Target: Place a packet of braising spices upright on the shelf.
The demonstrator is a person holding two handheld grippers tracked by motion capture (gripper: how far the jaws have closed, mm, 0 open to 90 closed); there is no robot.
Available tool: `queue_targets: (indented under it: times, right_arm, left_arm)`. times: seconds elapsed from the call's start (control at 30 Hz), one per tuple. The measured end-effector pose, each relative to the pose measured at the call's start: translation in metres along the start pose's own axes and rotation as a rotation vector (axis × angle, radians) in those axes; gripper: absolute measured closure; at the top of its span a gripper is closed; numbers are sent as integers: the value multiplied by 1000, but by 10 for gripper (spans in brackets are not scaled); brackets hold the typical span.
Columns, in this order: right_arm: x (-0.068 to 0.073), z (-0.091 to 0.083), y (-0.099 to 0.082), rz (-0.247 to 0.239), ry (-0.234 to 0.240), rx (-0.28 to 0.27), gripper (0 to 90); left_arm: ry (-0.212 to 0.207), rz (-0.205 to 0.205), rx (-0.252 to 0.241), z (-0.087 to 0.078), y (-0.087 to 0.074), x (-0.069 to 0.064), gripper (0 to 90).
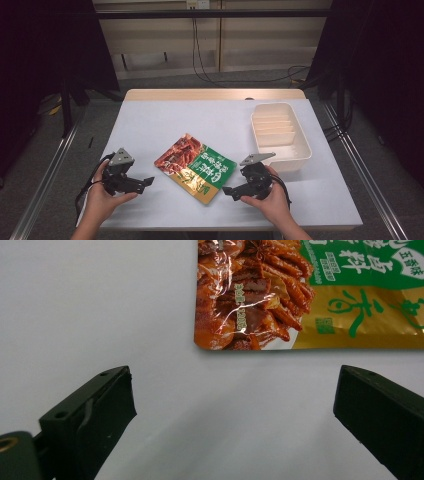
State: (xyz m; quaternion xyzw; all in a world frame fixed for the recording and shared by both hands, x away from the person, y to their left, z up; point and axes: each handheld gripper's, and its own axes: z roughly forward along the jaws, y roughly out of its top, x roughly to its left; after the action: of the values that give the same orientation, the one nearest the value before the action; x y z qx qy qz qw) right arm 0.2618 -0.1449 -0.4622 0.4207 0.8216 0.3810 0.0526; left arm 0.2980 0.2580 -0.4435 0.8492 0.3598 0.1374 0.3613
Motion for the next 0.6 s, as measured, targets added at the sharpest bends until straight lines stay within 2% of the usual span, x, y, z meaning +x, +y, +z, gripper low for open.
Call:
queue_targets:
  times: [0.17, 0.37, 0.6]
  right_arm:
    - [0, 2, 0, 21, -1, -3, 45]
    - [1, 7, -1, 30, 18, 12, 51]
    - [3, 14, 0, 29, 22, 30, 63]
  left_arm:
    - [0, 23, 5, -2, -1, -1, 7]
    - [-13, 19, -7, -4, -4, -3, 1]
    - [-7, 31, 2, -5, -7, -4, 5]
